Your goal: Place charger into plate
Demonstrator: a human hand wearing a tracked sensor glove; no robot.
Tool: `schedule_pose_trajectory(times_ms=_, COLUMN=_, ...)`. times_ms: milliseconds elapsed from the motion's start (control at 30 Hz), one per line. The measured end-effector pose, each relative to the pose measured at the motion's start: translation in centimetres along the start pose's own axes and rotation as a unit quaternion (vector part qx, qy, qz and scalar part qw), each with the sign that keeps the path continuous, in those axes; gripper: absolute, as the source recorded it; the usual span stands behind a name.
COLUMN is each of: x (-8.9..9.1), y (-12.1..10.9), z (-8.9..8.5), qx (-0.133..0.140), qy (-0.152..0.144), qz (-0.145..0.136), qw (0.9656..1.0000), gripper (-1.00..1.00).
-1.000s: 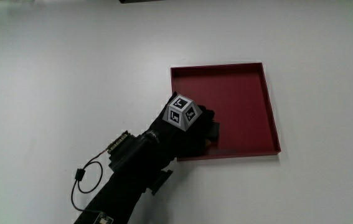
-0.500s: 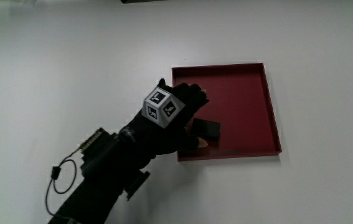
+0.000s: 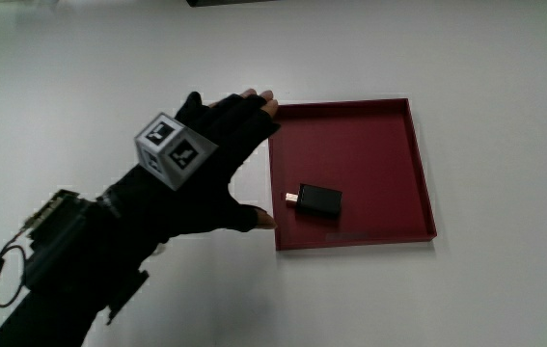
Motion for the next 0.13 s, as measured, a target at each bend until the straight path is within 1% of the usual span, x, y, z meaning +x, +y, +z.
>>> schedule_pose_trajectory(times_ms=33, x=0.4, y=-0.2, z=1.1, qx=0.005, qy=0.039, qz=-0.032, qw=0.9987, gripper=-1.0)
schedule_pose_trajectory(times_ms=67, x=0.1, y=-0.5, z=1.4, qx=0.008, qy=0.014, qz=-0.026, qw=0.9995, gripper=-1.0)
schedule_pose_trajectory(times_ms=100, x=0.1, y=-0.8, z=2.2, qx=0.009, qy=0.037, qz=-0.025, qw=0.999, gripper=-1.0)
schedule_pose_trajectory(times_ms=133, x=-0.2, y=-1.0, z=2.6, qx=0.028, qy=0.007, qz=-0.043, qw=0.9987, gripper=-1.0)
